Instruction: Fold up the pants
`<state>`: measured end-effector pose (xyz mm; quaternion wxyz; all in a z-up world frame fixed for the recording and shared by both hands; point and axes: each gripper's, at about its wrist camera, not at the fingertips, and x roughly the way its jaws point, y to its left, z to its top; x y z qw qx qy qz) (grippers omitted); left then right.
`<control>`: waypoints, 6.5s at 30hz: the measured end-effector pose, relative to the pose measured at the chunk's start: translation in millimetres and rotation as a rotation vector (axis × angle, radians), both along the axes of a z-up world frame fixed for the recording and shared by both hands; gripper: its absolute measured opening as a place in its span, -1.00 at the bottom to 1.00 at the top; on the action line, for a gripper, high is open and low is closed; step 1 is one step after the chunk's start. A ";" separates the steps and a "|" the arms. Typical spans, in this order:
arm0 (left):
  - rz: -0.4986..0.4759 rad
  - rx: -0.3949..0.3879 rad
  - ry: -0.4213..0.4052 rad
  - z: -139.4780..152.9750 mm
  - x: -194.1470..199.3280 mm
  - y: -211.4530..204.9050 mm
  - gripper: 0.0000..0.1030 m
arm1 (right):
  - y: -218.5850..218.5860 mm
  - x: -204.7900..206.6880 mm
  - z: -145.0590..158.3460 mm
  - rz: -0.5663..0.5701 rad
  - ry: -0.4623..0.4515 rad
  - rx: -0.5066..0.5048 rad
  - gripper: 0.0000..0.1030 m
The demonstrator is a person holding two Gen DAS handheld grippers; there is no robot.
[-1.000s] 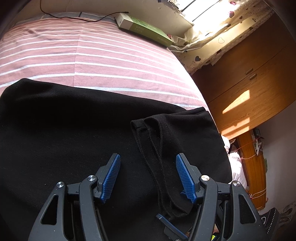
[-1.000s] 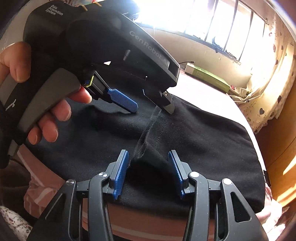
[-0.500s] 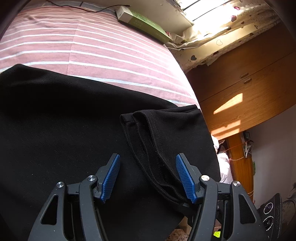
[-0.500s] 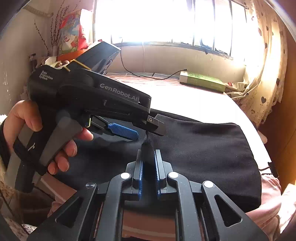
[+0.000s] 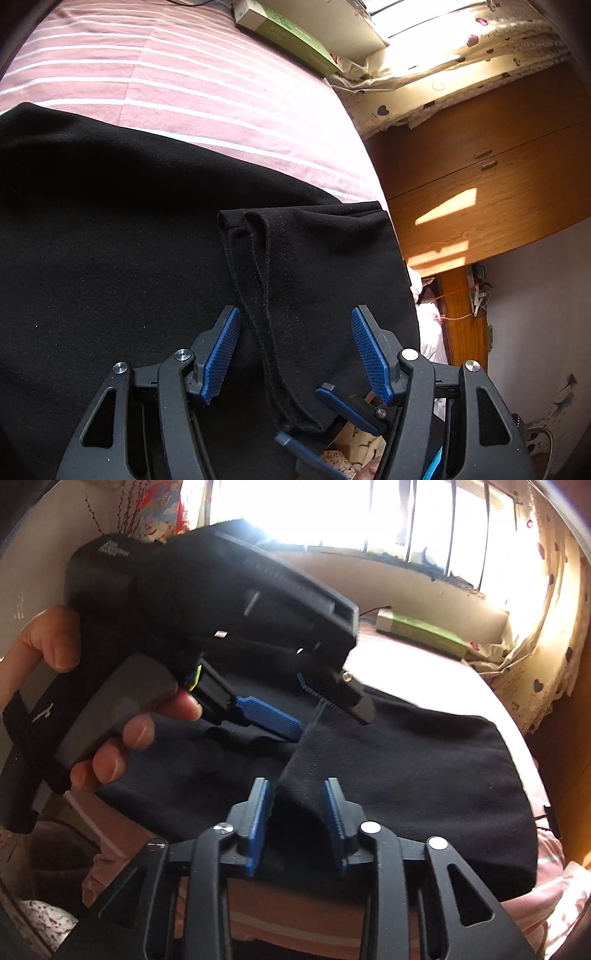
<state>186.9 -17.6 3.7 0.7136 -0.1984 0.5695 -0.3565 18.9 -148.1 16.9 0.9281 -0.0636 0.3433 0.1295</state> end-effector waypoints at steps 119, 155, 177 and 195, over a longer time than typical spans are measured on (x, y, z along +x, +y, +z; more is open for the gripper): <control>0.077 -0.059 -0.122 -8.9 -14.0 22.0 0.33 | -151.2 -52.6 -29.6 -0.516 -0.118 0.269 0.18; 0.101 0.024 -0.137 4.4 -5.4 27.1 0.36 | -157.4 1.8 -2.0 -0.396 0.023 0.311 -0.29; 0.196 0.044 -0.129 3.6 5.9 62.1 0.37 | -145.2 83.1 -4.1 -0.290 0.150 0.234 -0.52; 0.171 0.097 -0.136 2.2 7.0 63.3 0.41 | -136.3 118.4 7.8 -0.267 0.192 0.157 -0.52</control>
